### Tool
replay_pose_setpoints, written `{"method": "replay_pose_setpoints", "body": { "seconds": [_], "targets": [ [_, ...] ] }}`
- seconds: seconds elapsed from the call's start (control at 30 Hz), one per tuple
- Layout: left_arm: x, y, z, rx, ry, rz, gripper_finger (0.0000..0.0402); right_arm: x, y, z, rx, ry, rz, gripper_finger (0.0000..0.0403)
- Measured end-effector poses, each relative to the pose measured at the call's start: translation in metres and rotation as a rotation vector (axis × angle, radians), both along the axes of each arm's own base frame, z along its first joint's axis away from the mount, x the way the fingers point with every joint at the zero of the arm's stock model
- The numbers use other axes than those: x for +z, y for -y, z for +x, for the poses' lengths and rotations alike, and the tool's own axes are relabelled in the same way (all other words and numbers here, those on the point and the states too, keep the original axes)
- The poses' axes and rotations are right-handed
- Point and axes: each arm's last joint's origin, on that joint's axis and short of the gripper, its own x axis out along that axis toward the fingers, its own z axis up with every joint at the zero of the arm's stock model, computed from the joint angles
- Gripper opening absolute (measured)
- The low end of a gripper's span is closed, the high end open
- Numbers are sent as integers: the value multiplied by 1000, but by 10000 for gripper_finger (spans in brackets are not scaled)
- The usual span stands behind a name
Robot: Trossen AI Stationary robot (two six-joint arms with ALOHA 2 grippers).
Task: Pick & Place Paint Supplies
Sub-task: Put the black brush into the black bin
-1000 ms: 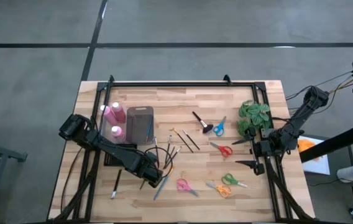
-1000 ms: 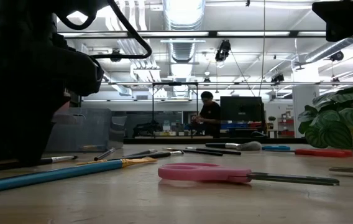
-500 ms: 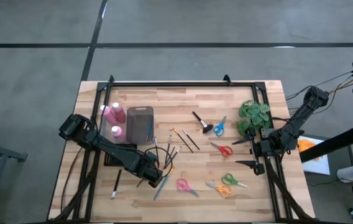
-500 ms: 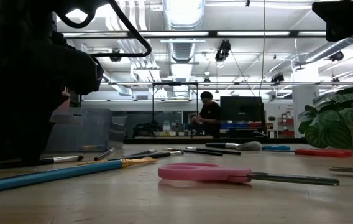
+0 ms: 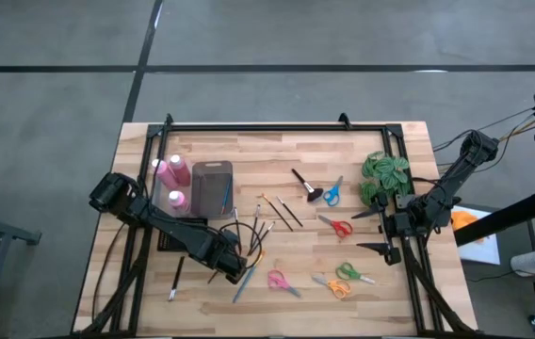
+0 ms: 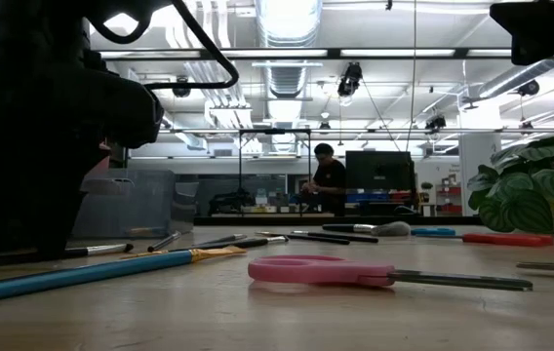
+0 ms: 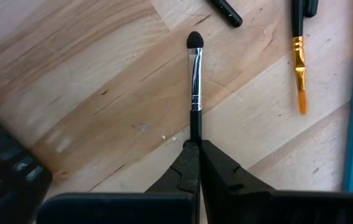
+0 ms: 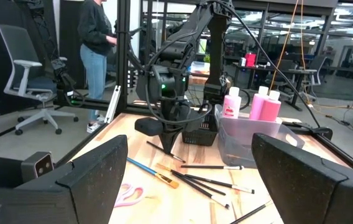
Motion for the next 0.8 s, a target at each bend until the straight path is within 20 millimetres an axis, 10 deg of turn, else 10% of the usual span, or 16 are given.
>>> {"method": "replay_pose_setpoints", "body": {
  "seconds": [0.8],
  "targets": [
    [-1,0,0,-7,-2,2,59,0,0,0,0,0,-2,341]
  ]
}}
